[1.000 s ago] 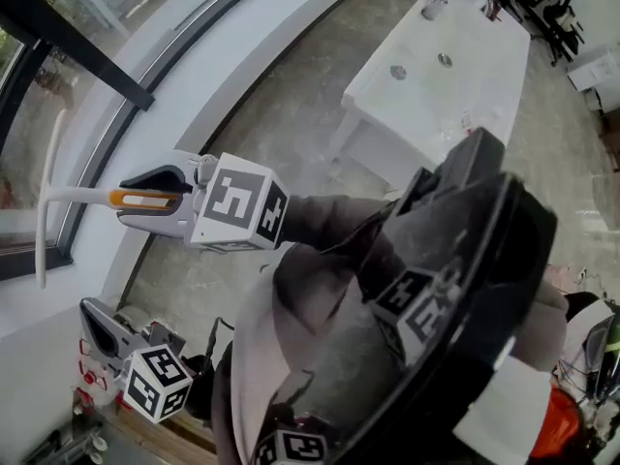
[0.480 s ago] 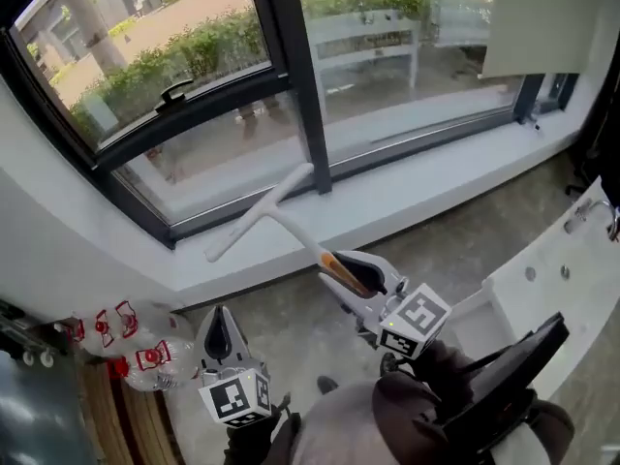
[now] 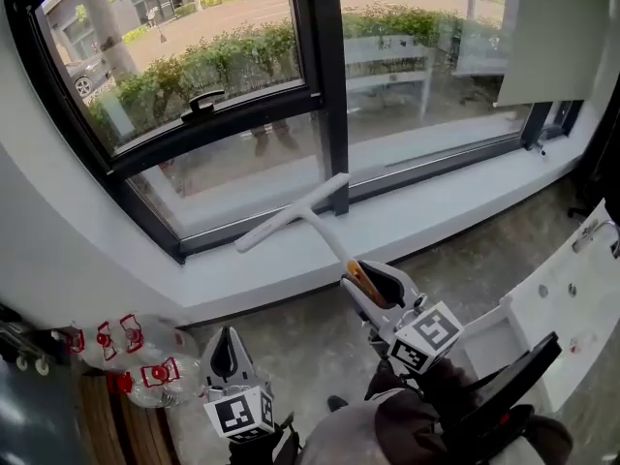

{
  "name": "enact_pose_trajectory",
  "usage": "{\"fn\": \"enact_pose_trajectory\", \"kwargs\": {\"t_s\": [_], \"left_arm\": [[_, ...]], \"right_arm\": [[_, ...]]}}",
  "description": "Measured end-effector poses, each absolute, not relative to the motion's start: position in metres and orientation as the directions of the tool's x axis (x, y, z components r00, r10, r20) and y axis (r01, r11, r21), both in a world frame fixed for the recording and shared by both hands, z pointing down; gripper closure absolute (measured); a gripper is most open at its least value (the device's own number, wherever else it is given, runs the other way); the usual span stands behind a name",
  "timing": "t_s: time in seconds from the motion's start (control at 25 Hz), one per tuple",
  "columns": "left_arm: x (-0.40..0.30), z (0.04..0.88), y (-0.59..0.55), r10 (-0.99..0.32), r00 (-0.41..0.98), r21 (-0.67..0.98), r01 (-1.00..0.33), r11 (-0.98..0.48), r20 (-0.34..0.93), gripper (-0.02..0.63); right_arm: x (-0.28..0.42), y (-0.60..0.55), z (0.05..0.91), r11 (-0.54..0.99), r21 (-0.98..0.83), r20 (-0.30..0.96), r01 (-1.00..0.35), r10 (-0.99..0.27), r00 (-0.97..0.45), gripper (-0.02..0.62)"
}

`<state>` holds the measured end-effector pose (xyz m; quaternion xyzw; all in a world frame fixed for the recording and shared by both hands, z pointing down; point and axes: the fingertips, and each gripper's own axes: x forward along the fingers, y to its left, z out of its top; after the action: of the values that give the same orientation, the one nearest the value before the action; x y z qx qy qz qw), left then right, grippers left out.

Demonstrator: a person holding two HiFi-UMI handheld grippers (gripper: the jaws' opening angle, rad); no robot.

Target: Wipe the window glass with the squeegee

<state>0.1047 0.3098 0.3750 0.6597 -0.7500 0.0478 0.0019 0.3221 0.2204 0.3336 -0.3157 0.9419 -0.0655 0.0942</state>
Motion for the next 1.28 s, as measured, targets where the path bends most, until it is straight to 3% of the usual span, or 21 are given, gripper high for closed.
{"fn": "enact_pose_trajectory", "kwargs": {"t_s": [0.28, 0.92, 1.28], "left_arm": [[0.098, 0.361, 0.249, -0.996, -0.076, -0.096, -0.993, 0.071, 0.042, 0.604], [0.092, 0.300, 0.013, -0.997, -0.078, -0.219, -0.972, 0.080, -0.015, 0.604], [0.030, 0.307, -0.061, -0.997, -0.081, -0.210, -0.974, 0.082, -0.015, 0.604]], "right_arm": [[0.316, 0.179, 0.321, 0.769, -0.176, -0.178, -0.614, -0.639, -0.748, 0.463], [0.288, -0.036, 0.273, 0.818, -0.140, -0.334, -0.558, -0.569, -0.751, 0.463], [0.232, -0.129, 0.240, 0.788, -0.095, -0.378, -0.608, -0.594, -0.710, 0.463]]}}
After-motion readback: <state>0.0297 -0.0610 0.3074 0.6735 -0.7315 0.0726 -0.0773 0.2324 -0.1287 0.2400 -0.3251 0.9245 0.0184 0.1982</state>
